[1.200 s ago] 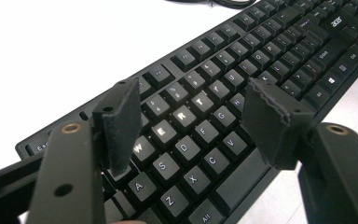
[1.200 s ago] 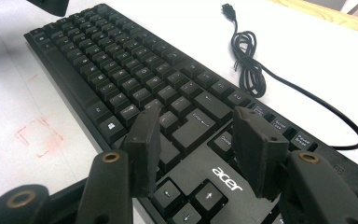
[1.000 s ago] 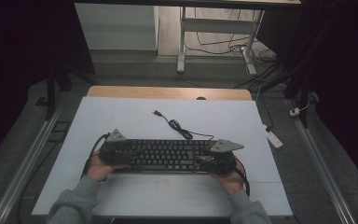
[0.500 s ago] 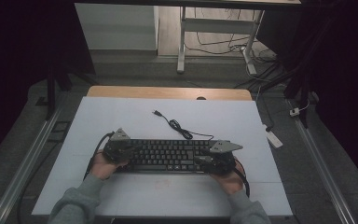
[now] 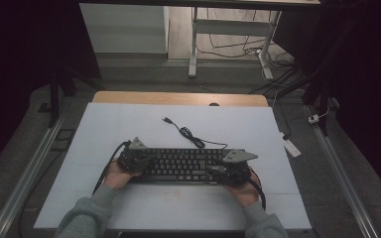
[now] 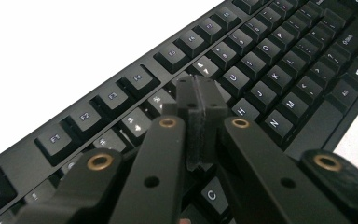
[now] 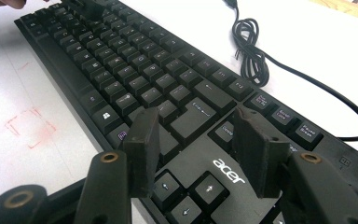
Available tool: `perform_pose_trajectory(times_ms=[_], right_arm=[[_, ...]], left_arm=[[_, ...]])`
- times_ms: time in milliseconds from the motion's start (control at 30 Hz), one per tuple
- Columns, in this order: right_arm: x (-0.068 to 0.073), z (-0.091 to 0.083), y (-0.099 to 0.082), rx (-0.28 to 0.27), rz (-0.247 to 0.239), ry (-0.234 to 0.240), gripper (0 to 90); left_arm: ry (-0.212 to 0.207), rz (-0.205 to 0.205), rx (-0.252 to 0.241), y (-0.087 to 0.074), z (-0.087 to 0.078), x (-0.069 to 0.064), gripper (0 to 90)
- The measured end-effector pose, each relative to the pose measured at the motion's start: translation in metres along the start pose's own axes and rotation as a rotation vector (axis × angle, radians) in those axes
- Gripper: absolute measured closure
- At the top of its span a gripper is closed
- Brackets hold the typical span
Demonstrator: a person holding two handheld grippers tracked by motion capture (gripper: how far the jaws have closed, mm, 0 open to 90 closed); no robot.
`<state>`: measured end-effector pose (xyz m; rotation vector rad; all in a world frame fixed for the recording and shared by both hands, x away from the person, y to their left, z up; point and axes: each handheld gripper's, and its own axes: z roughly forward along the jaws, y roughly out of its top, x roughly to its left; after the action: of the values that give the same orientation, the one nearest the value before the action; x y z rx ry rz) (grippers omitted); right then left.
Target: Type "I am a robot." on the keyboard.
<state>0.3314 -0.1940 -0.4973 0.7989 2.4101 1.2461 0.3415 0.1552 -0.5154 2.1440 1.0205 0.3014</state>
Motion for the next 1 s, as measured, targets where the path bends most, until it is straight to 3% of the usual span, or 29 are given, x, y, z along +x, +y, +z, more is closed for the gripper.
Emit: perform_pose_trajectory(times_ms=[733,867,1000], right_arm=[[-0.001,-0.001,-0.001,0.0,0.002,-0.008,51.2],[-0.001,-0.002,0.0,0.0,0.0,-0.011,51.1],[-0.001,-0.002,0.0,-0.006,0.003,-0.01,51.2]], left_arm=[[-0.008,0.01,0.033,0.0,0.011,-0.002,89.0],[-0.005,0.013,0.023,0.001,0.009,-0.003,89.0],[-0.006,0.001,-0.025,0.002,0.0,-0.003,87.6]])
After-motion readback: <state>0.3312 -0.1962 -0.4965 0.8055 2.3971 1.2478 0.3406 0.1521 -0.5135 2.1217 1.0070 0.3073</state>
